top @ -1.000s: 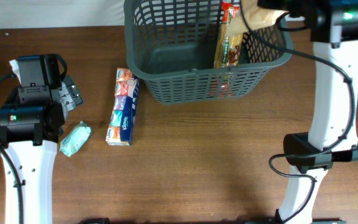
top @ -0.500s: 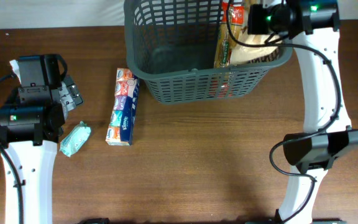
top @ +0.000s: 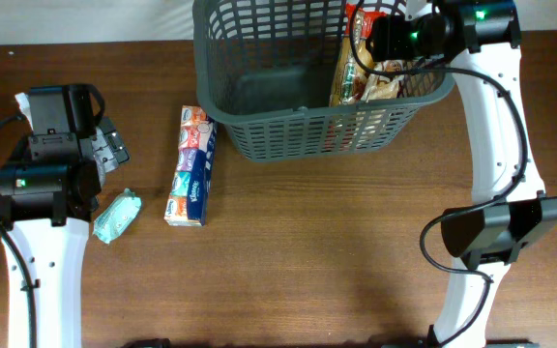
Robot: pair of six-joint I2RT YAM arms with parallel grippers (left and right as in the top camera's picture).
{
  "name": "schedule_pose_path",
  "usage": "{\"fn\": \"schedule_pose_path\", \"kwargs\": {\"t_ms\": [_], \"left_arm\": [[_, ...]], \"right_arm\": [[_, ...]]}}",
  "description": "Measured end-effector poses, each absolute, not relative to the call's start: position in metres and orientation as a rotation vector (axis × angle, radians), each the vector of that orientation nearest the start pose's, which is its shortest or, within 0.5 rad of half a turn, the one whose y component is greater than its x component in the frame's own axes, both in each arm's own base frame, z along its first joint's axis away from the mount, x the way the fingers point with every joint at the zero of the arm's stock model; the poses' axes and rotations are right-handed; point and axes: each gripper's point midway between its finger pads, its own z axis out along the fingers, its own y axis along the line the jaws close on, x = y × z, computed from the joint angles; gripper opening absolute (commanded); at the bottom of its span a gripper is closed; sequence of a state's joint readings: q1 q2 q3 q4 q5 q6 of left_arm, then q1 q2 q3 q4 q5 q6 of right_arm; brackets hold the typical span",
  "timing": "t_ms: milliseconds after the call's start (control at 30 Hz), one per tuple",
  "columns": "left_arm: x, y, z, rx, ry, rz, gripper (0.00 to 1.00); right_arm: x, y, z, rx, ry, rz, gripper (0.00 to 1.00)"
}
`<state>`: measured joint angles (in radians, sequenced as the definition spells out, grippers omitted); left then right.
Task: Pack container
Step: 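Carry the plastic bag left and drop it into the basket, then retract the right gripper to the lower right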
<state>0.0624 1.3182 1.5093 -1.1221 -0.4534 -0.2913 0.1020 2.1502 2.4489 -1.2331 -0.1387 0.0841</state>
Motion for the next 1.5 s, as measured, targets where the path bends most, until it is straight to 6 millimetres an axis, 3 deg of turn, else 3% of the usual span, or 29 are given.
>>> {"fn": "schedule_pose_path", "kwargs": {"t_ms": [167, 233, 333, 400, 500, 567, 633, 700, 767, 867, 1167, 1333, 1500], "left_arm": [[0.314, 0.095, 0.291, -0.607, 2.351, 0.463, 1.00], [0.314, 0.095, 0.291, -0.608, 2.350, 0.463, 1.00], [0.314, 0.095, 0.291, -0.608, 2.350, 0.463, 1.00], [0.314, 0.095, 0.291, -0.608, 2.350, 0.463, 1.00], [0.314, 0.095, 0.291, -0.608, 2.350, 0.463, 1.00], [0.314, 0.095, 0.291, -0.607, 2.351, 0.463, 1.00], [0.314, 0.095, 0.291, -0.608, 2.350, 0.463, 0.99], [0.314, 0.095, 0.291, -0.608, 2.350, 0.463, 1.00], [0.314, 0.095, 0.291, -0.608, 2.350, 0.463, 1.00], [0.314, 0.095, 0.291, -0.608, 2.350, 0.463, 1.00], [0.316, 0.093, 0.292, -0.604, 2.348, 0.446, 1.00], [0.320, 0.081, 0.287, -0.576, 2.374, 0.350, 1.00], [0.326, 0.058, 0.282, -0.524, 2.415, 0.176, 1.00]], "right_arm": [[0.521, 0.077, 0.272, -0.082, 2.498, 0.252, 0.87], [0.522, 0.078, 0.287, -0.074, 2.462, 0.262, 0.90], [0.524, 0.079, 0.331, -0.066, 2.345, 0.277, 0.97], [0.517, 0.075, 0.371, -0.053, 2.248, 0.265, 1.00], [0.489, 0.054, 0.432, 0.011, 2.115, 0.182, 0.99], [0.462, 0.028, 0.467, 0.088, 2.043, 0.091, 0.99], [0.428, -0.009, 0.492, 0.208, 1.990, -0.012, 0.99], [0.404, -0.039, 0.501, 0.309, 1.972, -0.089, 0.99], [0.377, -0.073, 0.499, 0.439, 1.981, -0.172, 0.99], [0.355, -0.114, 0.481, 0.606, 2.030, -0.263, 0.99], [0.329, -0.206, 0.424, 0.994, 2.120, -0.405, 0.99], [0.324, -0.228, 0.390, 1.102, 2.201, -0.437, 0.99], [0.335, -0.232, 0.337, 1.146, 2.366, -0.419, 0.99]]}}
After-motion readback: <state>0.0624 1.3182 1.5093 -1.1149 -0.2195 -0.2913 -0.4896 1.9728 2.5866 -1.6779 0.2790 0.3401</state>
